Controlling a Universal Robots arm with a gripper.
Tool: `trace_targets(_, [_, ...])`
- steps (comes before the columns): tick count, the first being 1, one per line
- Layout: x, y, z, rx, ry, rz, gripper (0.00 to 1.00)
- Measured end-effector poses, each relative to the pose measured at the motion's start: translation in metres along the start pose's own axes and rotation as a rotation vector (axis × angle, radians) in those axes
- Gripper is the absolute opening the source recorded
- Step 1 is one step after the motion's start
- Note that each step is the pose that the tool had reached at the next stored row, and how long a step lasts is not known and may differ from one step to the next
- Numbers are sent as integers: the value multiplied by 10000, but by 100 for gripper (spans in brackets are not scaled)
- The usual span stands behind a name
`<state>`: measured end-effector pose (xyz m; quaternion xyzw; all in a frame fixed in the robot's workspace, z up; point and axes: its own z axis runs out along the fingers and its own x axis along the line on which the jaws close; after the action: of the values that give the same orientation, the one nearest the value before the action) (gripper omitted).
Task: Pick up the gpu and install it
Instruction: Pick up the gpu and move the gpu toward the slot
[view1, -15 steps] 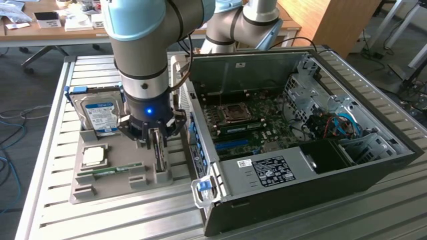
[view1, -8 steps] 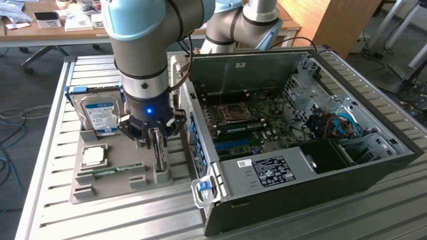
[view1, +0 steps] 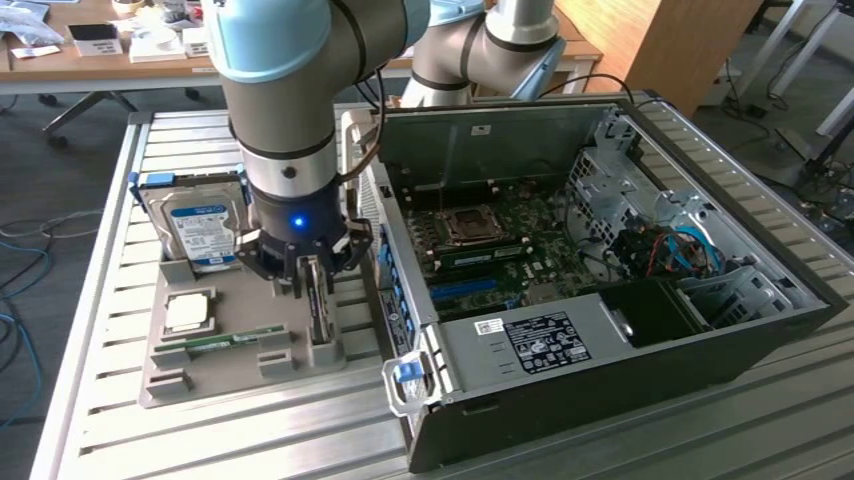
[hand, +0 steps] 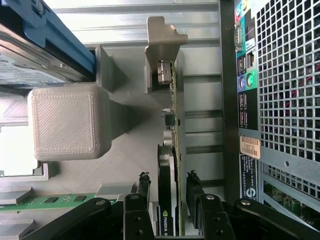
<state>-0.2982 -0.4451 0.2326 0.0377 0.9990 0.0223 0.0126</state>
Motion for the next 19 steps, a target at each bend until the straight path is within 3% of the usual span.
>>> trace_targets(15, [-18, 0, 11, 3, 2, 0, 43])
trace_targets(19, [-18, 0, 12, 2, 2, 0, 35])
